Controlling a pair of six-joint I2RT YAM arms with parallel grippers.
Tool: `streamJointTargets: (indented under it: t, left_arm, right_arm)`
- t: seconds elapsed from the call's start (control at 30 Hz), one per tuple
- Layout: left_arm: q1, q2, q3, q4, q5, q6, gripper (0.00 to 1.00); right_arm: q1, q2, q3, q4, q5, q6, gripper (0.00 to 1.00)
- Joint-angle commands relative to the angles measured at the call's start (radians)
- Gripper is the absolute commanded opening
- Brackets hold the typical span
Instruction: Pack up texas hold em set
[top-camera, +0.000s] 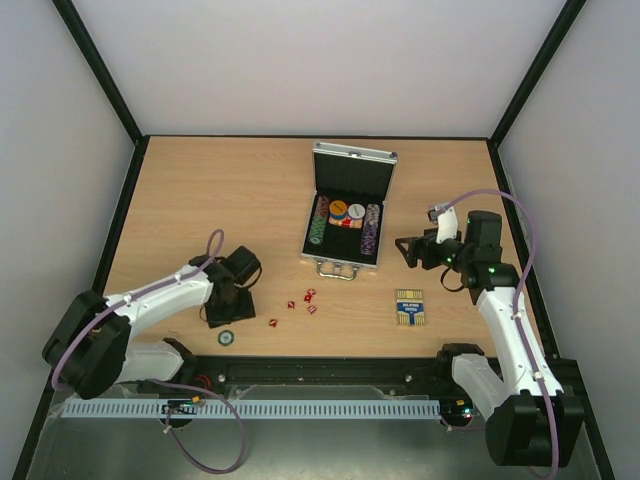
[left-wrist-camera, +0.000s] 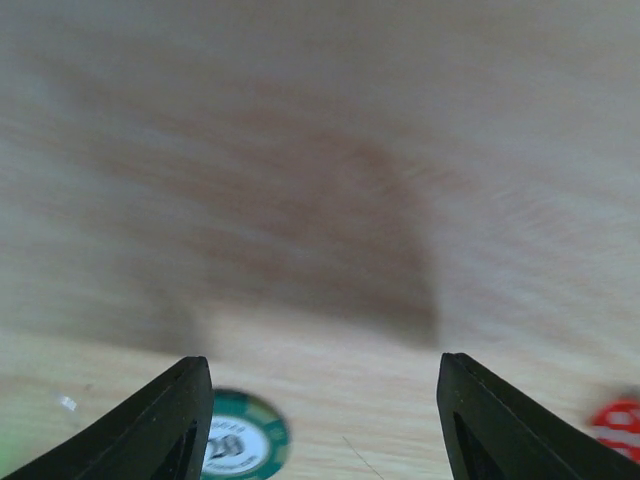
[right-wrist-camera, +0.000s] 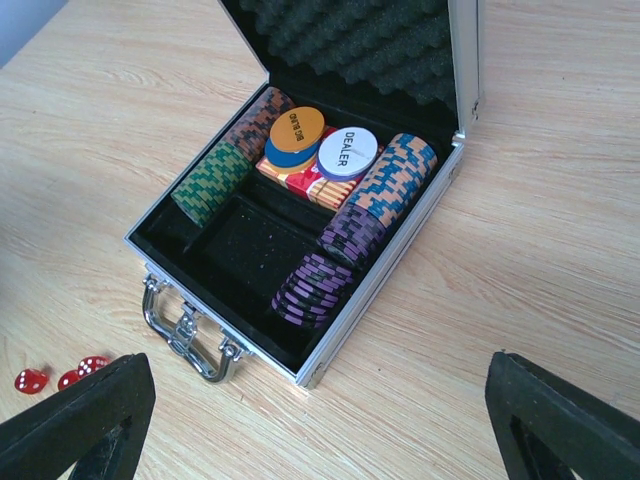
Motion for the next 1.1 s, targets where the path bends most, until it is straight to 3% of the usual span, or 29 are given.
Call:
streamJointTargets:
  t: [0.0, 0.63, 1.07]
  left_arm:
    - [0.007, -0.056, -0.087, -0.08, 0.054, -0.113, 0.63]
    - [0.038, -0.152, -0.184, -0.111, 0.097, -0.124, 0.62]
    - [0.038, -0.044, -0.148, 0.032, 0.127, -0.065, 0.49]
  right_arm:
    - [-0.004, -0.017, 0.005, -0.017, 0.004, -0.012, 0.92]
    - [-0.004, 0.008, 0.006, -0.018, -0.002, -0.016, 0.92]
    - [-0.004, 0.011, 0.004, -0.017, 0.0, -0.016, 0.92]
